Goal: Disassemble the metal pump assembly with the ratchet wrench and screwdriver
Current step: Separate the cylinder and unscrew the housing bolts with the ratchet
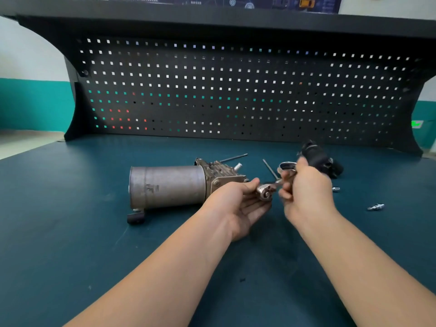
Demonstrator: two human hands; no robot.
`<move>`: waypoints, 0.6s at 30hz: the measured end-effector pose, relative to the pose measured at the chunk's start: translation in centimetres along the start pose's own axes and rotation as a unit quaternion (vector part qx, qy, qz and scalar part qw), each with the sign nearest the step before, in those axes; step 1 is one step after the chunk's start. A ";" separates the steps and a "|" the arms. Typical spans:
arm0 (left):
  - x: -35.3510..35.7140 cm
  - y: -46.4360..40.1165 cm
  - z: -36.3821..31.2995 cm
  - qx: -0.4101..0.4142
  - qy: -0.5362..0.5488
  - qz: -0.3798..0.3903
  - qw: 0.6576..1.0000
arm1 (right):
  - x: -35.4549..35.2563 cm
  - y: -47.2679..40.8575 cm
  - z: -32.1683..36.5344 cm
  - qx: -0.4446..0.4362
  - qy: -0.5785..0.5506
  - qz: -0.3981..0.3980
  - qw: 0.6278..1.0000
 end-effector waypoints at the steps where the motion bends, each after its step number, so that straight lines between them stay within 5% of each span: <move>1: 0.1 0.0 0.1 -0.001 -0.003 0.001 1.000 | -0.5 -0.4 -1.4 0.093 -0.034 -0.018 0.995; 3: 0.1 0.0 0.3 -0.005 -0.012 0.003 1.000 | -0.6 -0.3 -2.1 0.138 -0.044 -0.025 0.989; 5: 0.1 -0.1 0.4 -0.011 -0.021 0.005 1.000 | 0.2 -0.1 0.6 -0.044 0.005 0.027 0.999; 6: 0.0 -0.1 0.4 -0.012 -0.023 0.006 1.000 | 1.0 1.1 2.7 -0.190 0.057 0.071 0.977; 8: 0.0 -0.1 0.3 -0.011 -0.019 0.010 1.000 | 3.0 4.7 4.6 -0.411 0.169 0.180 0.877; 10: -0.1 0.0 0.1 -0.012 -0.012 0.009 1.000 | 3.8 6.3 4.3 -0.480 0.224 0.210 0.822; 13: -0.2 -0.2 -0.1 0.001 -0.008 0.005 1.000 | 2.9 5.0 4.2 -0.409 0.181 0.140 0.883; 16: 0.2 -0.2 0.0 0.004 -0.014 0.008 1.000 | 0.6 0.8 1.7 -0.114 0.033 0.031 0.993; 18: 0.5 -0.1 0.2 0.002 -0.021 0.011 1.000 | -0.3 -0.2 -1.1 0.082 -0.044 -0.009 0.996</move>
Point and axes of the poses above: each hand's wrist, its own y-axis away from the middle knuckle, its own x-axis out of the palm, z = x × y, the point moved 7 cm from there along -y, towards the middle knuckle, and after that the axes turned 8 degrees about -z, right-handed, at the moved point
